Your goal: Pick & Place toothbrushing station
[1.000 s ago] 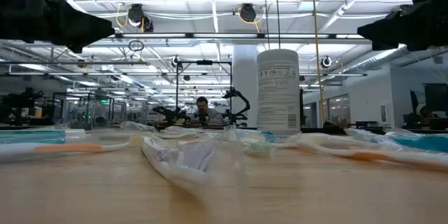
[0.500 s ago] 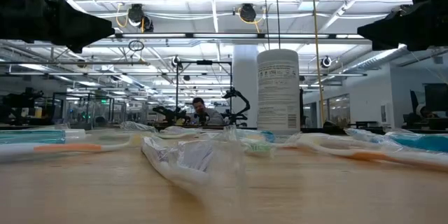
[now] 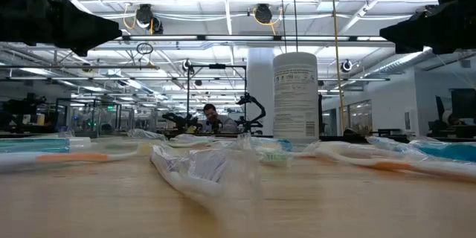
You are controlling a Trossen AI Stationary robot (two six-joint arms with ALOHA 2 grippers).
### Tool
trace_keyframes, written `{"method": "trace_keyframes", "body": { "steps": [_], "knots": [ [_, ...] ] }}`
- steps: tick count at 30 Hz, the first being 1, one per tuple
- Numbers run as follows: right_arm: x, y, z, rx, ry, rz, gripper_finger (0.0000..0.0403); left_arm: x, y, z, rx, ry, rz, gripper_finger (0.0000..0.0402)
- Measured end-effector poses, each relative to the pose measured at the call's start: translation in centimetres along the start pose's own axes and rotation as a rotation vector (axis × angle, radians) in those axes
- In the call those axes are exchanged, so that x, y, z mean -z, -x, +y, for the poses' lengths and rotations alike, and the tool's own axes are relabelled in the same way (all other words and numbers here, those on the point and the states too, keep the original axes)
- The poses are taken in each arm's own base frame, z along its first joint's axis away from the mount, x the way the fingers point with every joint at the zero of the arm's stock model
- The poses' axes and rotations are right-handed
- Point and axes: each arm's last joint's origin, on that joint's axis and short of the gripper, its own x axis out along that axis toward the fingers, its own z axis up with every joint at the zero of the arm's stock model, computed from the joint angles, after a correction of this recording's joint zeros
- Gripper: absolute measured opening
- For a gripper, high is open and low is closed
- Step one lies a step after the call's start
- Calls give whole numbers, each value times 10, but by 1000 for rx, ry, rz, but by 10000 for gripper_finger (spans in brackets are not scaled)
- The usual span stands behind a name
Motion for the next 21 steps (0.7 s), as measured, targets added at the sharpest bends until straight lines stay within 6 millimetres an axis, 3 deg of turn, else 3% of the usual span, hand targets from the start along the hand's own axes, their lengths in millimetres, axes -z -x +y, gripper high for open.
{"method": "trace_keyframes", "body": {
  "steps": [8,21],
  "knots": [
    [0,0,0,0,1,0,59,0,0,0,0,0,0,161],
    [0,0,0,-1,-370,-1,59,7,0,0,6,65,79,161]
  ]
}}
